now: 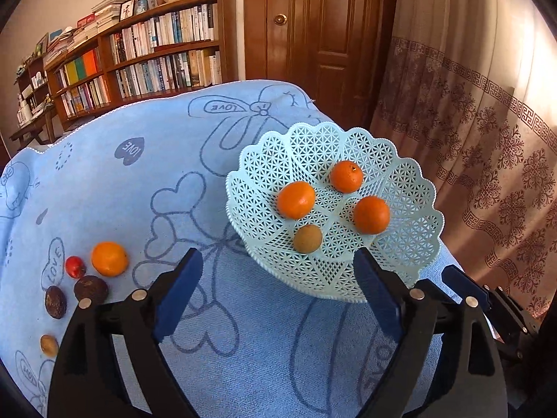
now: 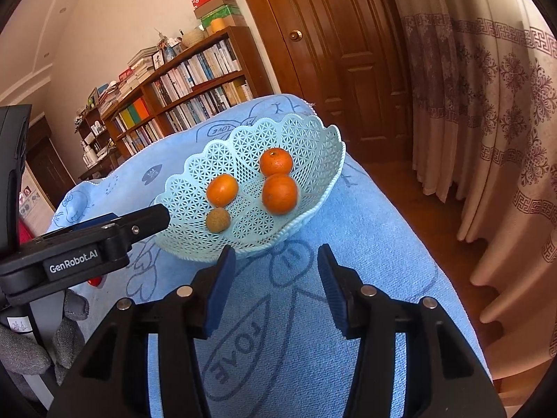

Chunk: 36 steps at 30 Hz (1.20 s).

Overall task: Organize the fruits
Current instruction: 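Lower the orange into the basket and open the left gripper, then move the left gripper back and grasp the small brown dried fruit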

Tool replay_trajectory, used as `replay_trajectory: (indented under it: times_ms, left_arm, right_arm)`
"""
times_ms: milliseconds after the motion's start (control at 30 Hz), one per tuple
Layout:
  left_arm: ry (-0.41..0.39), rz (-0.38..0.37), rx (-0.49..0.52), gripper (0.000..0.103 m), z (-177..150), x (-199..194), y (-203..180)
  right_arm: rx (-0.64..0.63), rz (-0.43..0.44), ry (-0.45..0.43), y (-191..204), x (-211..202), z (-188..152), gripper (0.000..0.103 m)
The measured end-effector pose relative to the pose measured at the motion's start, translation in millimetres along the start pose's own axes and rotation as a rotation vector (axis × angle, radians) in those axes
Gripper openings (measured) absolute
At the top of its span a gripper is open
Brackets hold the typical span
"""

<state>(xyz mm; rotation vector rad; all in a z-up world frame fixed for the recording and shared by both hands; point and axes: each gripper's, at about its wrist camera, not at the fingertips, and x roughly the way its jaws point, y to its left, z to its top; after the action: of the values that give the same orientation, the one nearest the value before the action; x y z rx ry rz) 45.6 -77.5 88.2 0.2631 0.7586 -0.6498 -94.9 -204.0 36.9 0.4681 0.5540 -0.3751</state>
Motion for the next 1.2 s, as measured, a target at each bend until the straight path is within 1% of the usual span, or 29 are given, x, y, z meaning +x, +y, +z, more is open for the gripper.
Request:
replay_trajectory:
  times_ms: [100,233,433,600,800,1000,1200]
  left_arm:
    - [0.001,0.017,-0.017,0.095,-3.9,-3.8,6.6]
    - [-0.002,0.032,-0.041,0.098,-9.0,-10.4,17.0]
    - [-0.014,0.064,-0.060,0.098,-17.6,-24.8,31.5]
    - [-0.021,0.078,-0.100,0.098,-26.4,-36.4,47.8]
    - [-0.019,0.092,-0.145,0.098,-41.4,-49.0,70.0]
    - [-0.036,0.151,-0.181,0.098,-54.4,-63.1,100.4]
    - [-0.013,0.204,-0.241,0.098,-73.3,-66.5,141.4]
  right_arm:
    - [0.000,-0.004,-0.004,0.0,-0.7,0.1,0.051]
    - [0.001,-0.009,-0.011,0.3,-2.4,0.2,0.057]
    - [0.006,-0.017,-0.005,1.3,-5.6,1.2,0.057]
    - [0.034,0.006,0.022,3.2,-8.2,-1.9,0.058]
    - [0.002,0.030,0.041,23.4,-9.8,-10.1,0.058]
    - [-0.043,0.064,0.060,50.3,-9.6,-15.9,0.059]
    - [-0.085,0.086,0.082,72.0,-8.1,-22.4,0.059]
